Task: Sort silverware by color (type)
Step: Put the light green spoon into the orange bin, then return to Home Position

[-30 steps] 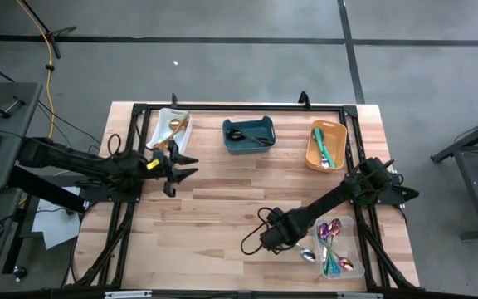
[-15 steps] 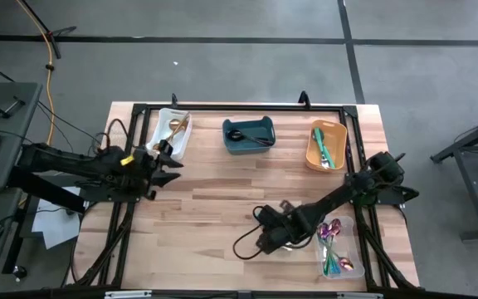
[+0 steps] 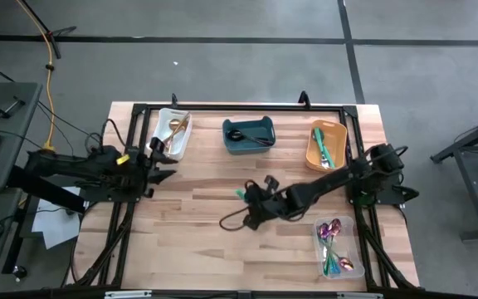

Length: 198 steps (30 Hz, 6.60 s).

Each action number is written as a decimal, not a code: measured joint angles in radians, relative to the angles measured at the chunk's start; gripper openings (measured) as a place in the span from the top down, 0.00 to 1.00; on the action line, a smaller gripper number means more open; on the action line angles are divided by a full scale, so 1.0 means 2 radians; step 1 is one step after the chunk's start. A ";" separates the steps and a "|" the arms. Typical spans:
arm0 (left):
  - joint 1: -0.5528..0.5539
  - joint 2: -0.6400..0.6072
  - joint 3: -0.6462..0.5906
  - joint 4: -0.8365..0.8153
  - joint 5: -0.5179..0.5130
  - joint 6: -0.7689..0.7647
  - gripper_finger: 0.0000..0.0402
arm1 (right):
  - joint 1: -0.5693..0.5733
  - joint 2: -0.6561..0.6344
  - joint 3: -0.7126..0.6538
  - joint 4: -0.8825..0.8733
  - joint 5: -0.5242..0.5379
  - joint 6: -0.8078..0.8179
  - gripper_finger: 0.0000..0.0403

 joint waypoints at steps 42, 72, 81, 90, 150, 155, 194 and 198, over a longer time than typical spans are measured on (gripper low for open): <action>0.000 0.246 -0.001 0.166 -0.096 -0.018 0.68 | -0.119 -0.122 -0.268 0.626 -0.158 -0.322 0.88; -0.022 0.249 -0.001 0.165 -0.037 -0.056 0.68 | -0.096 -0.257 -0.268 -0.025 0.429 0.051 0.88; -0.022 0.249 -0.001 0.158 -0.037 -0.057 0.68 | -0.143 -0.280 -0.258 -0.046 0.370 0.027 0.88; -0.022 0.249 -0.001 0.153 -0.037 -0.057 0.68 | -0.330 -0.306 -0.198 -0.229 0.133 0.014 0.88; -0.021 0.250 0.000 0.151 -0.095 -0.017 0.68 | -0.161 -0.247 -0.418 0.704 -0.195 -0.285 0.71; -0.021 0.250 0.000 0.151 -0.096 -0.003 0.68 | -0.157 -0.227 -0.409 0.696 -0.195 -0.312 0.71; -0.021 0.231 0.000 0.144 -0.128 -0.004 0.68 | -0.157 -0.228 -0.409 0.695 -0.195 -0.297 0.71; -0.021 0.152 0.000 0.089 -0.130 0.000 0.68 | -0.157 -0.228 -0.409 0.678 -0.195 -0.297 0.71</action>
